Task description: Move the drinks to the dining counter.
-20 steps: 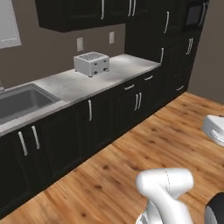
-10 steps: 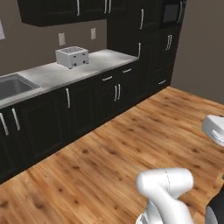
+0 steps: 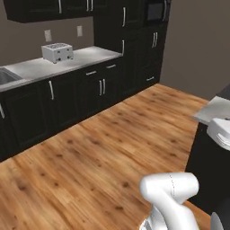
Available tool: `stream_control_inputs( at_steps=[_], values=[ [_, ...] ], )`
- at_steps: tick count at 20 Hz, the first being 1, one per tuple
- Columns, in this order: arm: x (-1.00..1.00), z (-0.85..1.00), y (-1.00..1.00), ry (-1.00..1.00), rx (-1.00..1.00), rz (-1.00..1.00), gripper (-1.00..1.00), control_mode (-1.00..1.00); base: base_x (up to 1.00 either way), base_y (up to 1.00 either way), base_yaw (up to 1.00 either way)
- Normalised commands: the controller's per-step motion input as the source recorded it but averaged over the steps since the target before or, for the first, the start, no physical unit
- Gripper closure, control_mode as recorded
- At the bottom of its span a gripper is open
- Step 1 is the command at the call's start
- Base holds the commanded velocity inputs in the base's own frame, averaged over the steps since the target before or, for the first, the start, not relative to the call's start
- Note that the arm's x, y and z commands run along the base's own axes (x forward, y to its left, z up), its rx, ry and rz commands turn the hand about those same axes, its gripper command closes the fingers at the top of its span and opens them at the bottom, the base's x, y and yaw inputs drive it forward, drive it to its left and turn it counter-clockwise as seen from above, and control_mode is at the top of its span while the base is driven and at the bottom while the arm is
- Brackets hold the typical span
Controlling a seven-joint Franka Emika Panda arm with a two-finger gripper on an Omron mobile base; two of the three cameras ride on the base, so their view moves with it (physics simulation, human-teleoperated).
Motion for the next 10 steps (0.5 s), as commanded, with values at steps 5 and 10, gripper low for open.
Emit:
stream_control_inputs(
  at_steps=[5,10],
  values=[
    [0.00,0.00,0.00,0.00,0.00,0.00,1.00,1.00,-1.00,-1.00,-0.08],
    [0.00,0.00,0.00,0.00,0.00,0.00,1.00,1.00,-1.00,-1.00,-0.18]
  ],
)
